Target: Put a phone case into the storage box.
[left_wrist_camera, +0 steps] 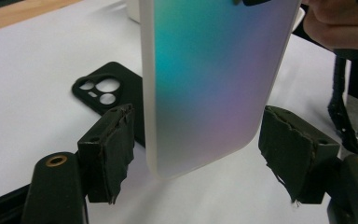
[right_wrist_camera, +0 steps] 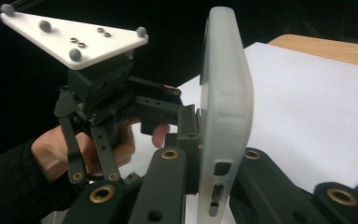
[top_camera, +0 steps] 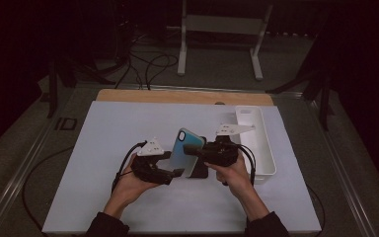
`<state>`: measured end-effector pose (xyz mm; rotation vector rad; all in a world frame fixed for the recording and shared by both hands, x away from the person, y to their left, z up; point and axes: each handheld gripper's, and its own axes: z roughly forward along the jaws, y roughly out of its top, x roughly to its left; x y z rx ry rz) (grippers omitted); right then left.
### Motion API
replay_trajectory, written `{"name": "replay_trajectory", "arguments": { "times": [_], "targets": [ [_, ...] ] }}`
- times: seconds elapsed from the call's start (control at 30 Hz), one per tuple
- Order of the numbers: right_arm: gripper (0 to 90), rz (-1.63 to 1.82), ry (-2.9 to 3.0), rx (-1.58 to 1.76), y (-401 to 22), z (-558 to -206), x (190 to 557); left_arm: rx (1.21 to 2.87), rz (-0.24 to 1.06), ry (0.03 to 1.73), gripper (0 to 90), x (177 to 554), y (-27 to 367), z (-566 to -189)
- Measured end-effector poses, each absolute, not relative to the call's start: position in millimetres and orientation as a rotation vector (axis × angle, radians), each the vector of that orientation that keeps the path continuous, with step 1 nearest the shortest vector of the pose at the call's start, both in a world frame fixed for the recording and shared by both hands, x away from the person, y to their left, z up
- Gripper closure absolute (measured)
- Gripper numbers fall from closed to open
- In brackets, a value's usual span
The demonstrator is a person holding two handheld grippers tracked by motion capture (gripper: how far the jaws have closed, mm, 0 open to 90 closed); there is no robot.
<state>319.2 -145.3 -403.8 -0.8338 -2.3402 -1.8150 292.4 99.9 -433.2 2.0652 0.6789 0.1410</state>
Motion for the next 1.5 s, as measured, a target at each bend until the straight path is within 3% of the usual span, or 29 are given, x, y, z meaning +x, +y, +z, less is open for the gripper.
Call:
{"name": "replay_trajectory", "arguments": {
  "times": [0.27,0.4,0.7,1.0,1.13,1.17,1.3,1.5],
  "targets": [
    [86.5,-1.838,-2.303,-0.735,-144.5,-403.6,318.1,2.089,0.096,0.645,28.5,292.0,97.2,-434.1],
    [86.5,-1.839,-2.306,-0.698,-141.0,-404.1,317.2,2.073,0.065,0.622,33.2,292.0,98.1,-433.7],
    [83.5,-1.842,-2.301,-0.664,-144.4,-404.8,319.0,2.035,0.021,0.582,54.3,291.2,105.9,-435.8],
    [61.2,-1.811,-2.417,-0.687,-144.4,-404.3,319.3,2.019,0.032,0.577,71.0,289.4,106.9,-438.3],
    [39.5,-1.811,-2.432,-0.687,-141.8,-404.9,320.4,2.014,0.037,0.554,80.3,287.4,104.7,-437.6],
    [39.5,-1.811,-2.432,-0.687,-141.8,-404.9,320.4,2.014,0.037,0.554,80.6,287.4,104.7,-437.6],
    [14.9,-1.776,-2.508,-0.766,-137.6,-405.6,319.3,2.02,0.09,0.596,80.9,287.7,107.5,-437.1],
    [11.1,-1.777,-2.494,-0.909,-145.5,-405.6,322.0,2.007,0.142,0.651,81.0,287.4,113.8,-436.7]
  ]
}}
